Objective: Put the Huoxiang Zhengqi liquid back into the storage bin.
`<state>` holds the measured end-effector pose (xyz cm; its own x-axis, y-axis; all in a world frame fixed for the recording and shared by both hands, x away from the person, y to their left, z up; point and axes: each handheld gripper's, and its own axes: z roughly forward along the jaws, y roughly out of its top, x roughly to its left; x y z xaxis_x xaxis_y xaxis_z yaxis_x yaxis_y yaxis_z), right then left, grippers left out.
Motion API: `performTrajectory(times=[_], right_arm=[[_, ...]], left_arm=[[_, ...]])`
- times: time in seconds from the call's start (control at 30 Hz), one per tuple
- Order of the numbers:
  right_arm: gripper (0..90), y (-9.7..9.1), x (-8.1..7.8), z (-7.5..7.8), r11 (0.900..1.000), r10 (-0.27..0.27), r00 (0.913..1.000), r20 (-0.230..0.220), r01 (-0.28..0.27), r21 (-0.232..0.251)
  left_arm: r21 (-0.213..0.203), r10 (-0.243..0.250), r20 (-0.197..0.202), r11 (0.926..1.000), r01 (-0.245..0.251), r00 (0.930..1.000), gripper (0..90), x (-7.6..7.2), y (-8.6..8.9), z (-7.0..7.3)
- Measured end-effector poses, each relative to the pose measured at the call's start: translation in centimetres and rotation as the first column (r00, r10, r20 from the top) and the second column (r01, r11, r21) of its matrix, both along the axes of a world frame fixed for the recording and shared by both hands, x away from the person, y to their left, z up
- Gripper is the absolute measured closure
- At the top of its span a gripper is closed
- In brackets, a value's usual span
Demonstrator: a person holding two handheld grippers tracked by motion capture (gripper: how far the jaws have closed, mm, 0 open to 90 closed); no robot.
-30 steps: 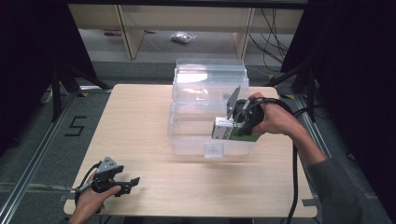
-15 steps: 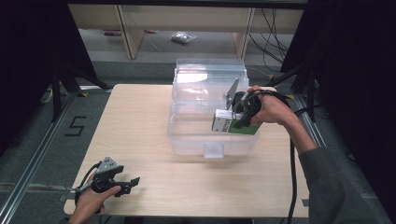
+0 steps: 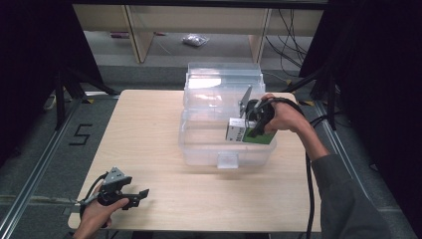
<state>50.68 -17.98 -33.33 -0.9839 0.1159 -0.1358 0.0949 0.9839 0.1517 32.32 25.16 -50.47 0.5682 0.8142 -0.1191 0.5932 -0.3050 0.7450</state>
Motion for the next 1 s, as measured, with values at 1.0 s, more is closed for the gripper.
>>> performTrajectory(times=[1.0], right_arm=[[64.4,-0.8,2.2,-4.8,0.9997,-0.017,0.9961,-0.086,0.019,0.017]], left_arm=[[0.001,-0.002,0.000,1.0000,0.002,1.0000,16.0,0.0,0.0,0.0]])
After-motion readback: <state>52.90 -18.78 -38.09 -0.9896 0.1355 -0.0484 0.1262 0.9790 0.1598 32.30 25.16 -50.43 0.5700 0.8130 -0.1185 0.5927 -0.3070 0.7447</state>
